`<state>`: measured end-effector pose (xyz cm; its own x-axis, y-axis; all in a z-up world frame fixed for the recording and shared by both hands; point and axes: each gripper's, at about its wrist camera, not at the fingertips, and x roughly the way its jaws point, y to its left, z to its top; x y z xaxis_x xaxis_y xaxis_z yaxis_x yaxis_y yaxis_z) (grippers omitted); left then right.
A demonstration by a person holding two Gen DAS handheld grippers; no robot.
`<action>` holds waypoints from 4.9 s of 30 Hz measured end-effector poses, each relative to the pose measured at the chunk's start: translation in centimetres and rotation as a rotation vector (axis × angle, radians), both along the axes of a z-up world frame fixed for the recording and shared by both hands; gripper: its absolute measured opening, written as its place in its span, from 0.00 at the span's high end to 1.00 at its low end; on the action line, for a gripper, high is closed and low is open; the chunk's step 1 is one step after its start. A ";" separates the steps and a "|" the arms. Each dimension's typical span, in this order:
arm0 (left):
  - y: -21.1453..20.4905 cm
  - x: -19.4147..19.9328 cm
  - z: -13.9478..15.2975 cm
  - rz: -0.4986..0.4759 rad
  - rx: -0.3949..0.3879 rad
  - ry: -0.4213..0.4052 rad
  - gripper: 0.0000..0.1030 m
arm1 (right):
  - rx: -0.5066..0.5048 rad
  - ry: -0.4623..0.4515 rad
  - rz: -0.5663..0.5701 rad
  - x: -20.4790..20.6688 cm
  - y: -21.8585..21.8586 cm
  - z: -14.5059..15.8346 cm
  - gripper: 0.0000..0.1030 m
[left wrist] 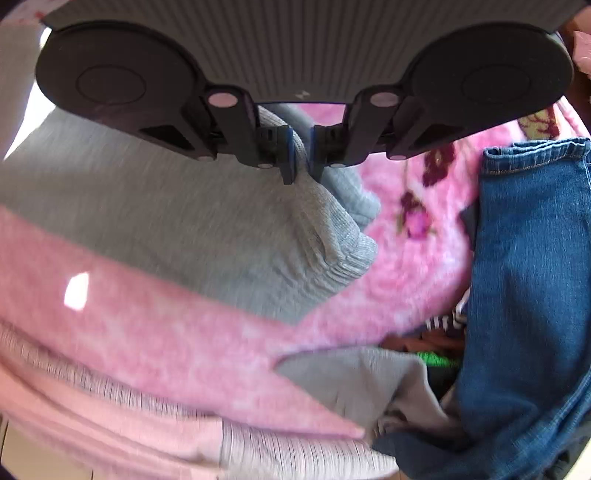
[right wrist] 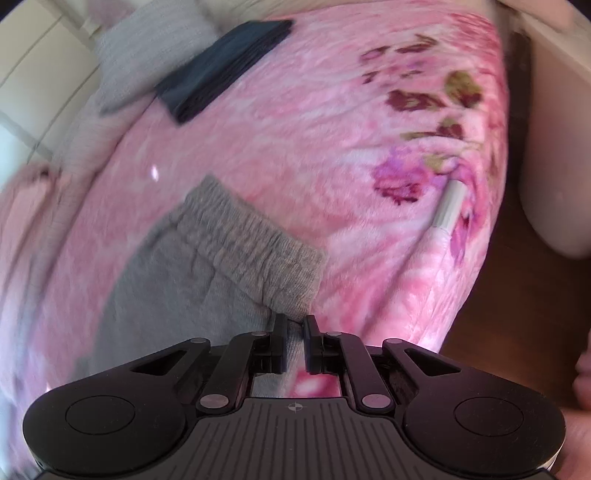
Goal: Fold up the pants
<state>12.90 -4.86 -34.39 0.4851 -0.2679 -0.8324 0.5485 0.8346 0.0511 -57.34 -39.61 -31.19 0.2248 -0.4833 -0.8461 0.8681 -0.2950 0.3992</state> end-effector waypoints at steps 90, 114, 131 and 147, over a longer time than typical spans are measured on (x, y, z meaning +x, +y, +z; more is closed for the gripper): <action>-3.8 1.2 1.3 -0.246 -0.004 0.005 0.80 | -0.063 0.446 0.542 21.3 5.8 -0.2 0.60; -5.0 -5.7 7.6 -0.355 0.113 0.253 0.70 | 0.068 0.396 0.726 27.9 10.2 4.8 0.55; 0.2 -21.9 22.4 -0.459 0.039 0.120 0.59 | -0.064 0.322 0.810 19.6 20.9 20.4 0.48; 6.2 -28.0 28.0 -0.479 -0.013 0.023 0.51 | -0.153 0.320 0.847 17.2 25.5 24.4 0.48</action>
